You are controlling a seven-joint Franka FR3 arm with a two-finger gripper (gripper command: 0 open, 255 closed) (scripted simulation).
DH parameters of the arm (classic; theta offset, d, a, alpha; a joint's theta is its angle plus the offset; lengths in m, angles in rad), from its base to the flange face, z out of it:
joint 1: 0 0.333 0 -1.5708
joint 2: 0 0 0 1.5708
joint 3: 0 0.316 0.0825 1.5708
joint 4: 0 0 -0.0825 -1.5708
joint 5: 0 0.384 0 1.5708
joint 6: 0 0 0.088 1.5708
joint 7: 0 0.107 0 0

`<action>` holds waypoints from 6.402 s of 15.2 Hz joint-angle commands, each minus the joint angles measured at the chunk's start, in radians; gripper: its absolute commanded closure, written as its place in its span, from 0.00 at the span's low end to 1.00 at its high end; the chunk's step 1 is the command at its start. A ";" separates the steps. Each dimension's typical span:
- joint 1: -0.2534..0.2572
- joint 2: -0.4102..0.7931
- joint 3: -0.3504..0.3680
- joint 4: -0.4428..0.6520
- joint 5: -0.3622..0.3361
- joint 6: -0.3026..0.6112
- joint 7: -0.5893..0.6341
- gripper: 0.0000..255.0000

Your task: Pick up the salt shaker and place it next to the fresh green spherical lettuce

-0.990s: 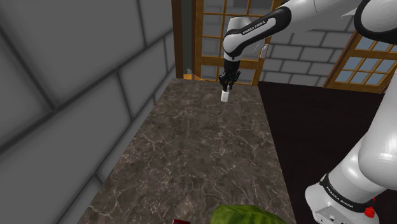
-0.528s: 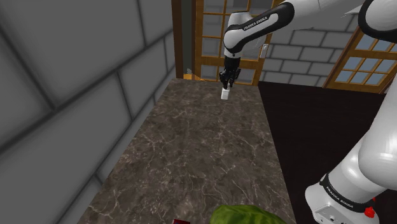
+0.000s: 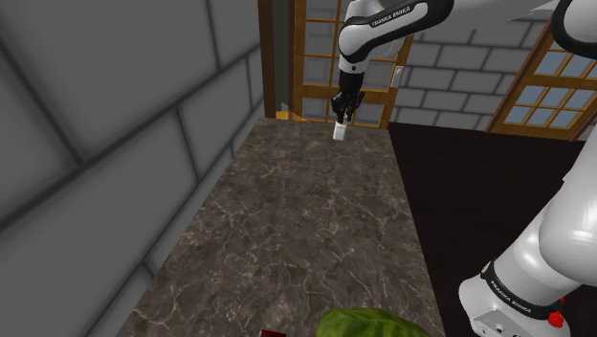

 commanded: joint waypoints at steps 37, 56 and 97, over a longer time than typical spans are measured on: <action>0.028 -0.112 0.017 0.320 -0.015 -0.432 0.054 1.00; 0.188 -0.585 0.234 -0.185 0.027 -0.395 0.419 1.00; 0.324 -0.727 0.507 -0.644 0.196 -0.053 0.701 1.00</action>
